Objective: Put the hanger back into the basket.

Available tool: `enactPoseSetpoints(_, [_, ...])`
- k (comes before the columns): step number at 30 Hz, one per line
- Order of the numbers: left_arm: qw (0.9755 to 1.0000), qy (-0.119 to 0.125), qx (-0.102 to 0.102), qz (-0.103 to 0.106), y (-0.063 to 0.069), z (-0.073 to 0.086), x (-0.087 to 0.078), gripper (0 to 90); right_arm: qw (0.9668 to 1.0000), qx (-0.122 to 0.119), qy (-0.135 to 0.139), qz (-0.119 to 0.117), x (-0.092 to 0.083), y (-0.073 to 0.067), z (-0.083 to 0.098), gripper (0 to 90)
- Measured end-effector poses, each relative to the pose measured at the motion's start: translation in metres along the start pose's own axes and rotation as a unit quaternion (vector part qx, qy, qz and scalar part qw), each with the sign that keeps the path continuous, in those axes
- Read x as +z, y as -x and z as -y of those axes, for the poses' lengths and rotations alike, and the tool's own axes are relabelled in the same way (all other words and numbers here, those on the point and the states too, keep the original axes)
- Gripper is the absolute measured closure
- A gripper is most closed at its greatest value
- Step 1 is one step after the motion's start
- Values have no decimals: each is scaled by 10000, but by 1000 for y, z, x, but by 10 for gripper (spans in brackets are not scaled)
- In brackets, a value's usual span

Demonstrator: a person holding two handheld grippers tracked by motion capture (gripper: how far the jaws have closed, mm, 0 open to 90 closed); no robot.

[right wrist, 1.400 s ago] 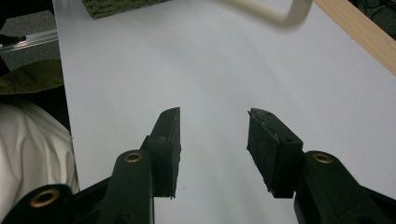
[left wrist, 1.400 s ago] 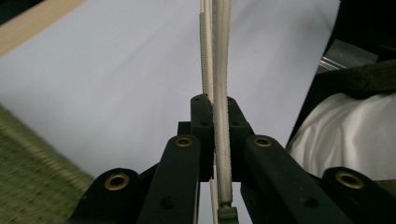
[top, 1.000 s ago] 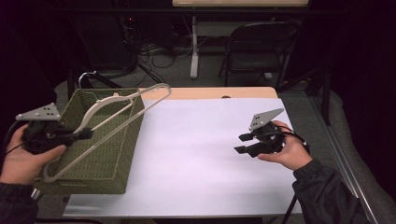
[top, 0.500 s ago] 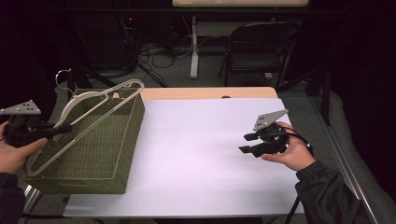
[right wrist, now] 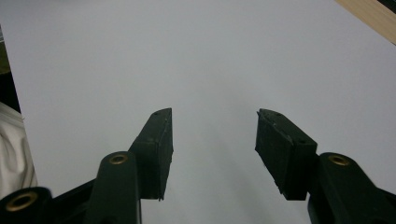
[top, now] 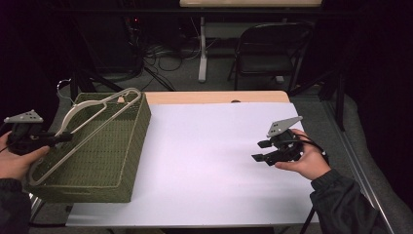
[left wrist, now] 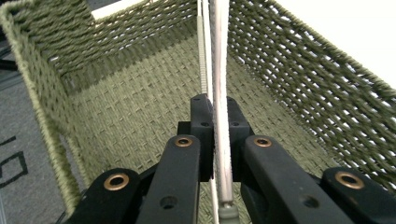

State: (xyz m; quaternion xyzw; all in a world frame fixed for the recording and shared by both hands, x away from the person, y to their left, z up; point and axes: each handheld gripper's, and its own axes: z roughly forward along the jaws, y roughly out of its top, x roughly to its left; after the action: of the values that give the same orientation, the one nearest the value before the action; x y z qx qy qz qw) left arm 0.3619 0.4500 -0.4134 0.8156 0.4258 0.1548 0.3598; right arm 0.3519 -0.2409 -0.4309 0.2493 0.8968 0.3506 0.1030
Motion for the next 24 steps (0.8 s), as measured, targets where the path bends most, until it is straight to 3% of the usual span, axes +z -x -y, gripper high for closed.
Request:
enactPoseSetpoints(14, [9981, -597, -97, 79, 0, 23, 49, 868, 10000, -5, 23, 11, 2, -2, 1, 461])
enactPoseSetpoints(17, [9964, -837, -104, -23, 0, 27, 56, 868, 10000, -8, -81, -14, 1, -1, 2, 461])
enactPoseSetpoints(20, [9962, -849, -209, -30, 0, 29, 58, 865, 10000, 41, 5, 9, 1, -1, 4, 461])
enactPoseSetpoints(24, [9935, -1109, -117, -244, 1, 31, 61, 852, 10000, 32, 11, 10, 1, -2, 4, 461])
